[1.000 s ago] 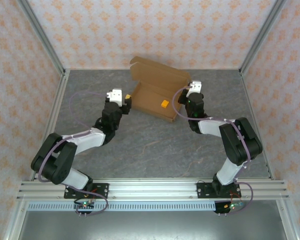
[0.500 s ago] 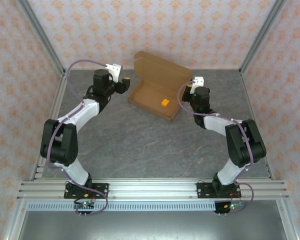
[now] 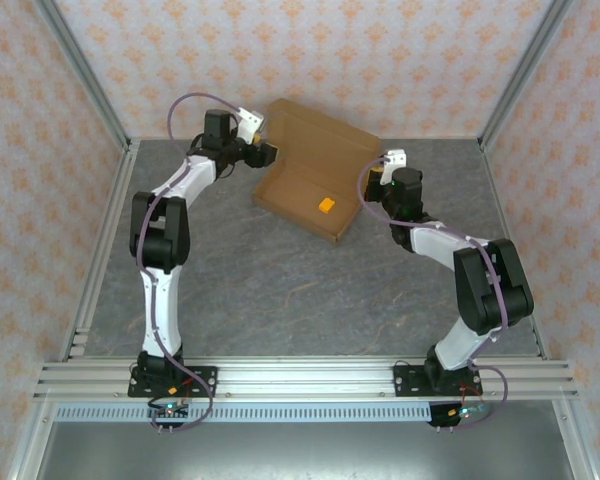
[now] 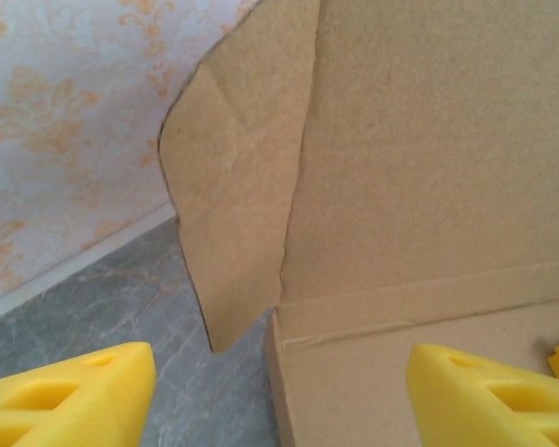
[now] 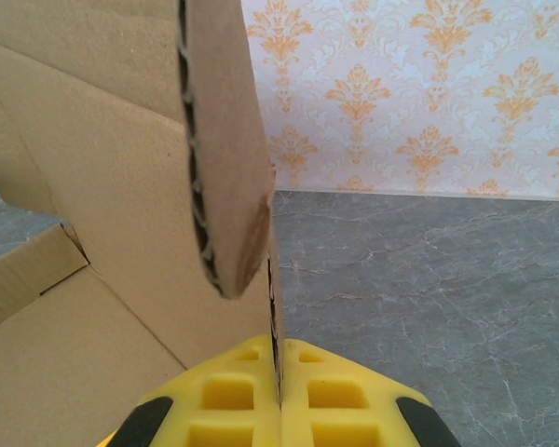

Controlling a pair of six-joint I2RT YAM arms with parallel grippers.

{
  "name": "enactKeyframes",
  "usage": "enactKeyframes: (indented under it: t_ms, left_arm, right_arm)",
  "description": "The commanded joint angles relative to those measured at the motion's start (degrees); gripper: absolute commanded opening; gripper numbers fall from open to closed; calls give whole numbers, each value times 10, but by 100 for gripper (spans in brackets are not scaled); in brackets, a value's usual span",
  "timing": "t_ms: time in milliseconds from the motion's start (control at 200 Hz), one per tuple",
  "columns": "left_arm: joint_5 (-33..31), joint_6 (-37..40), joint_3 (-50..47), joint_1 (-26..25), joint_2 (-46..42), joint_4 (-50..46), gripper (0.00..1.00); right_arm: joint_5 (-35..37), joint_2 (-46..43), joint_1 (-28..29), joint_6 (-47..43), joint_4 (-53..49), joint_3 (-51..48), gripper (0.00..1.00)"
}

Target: Fold the paper box

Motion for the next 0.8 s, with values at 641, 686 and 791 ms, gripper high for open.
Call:
enactKeyframes:
  t_ms: [641, 686, 791]
  left_arm:
    - [125, 93, 300, 6, 137, -190, 37]
    - [127, 102, 307, 6, 137, -199, 36]
    - [119, 134, 347, 6, 147, -250, 36]
  right_arm:
    - [-6, -2, 0, -23, -46, 33, 0]
    - [-6, -2, 0, -25, -48, 35, 0]
    - [-5, -5, 0, -32, -60, 42, 0]
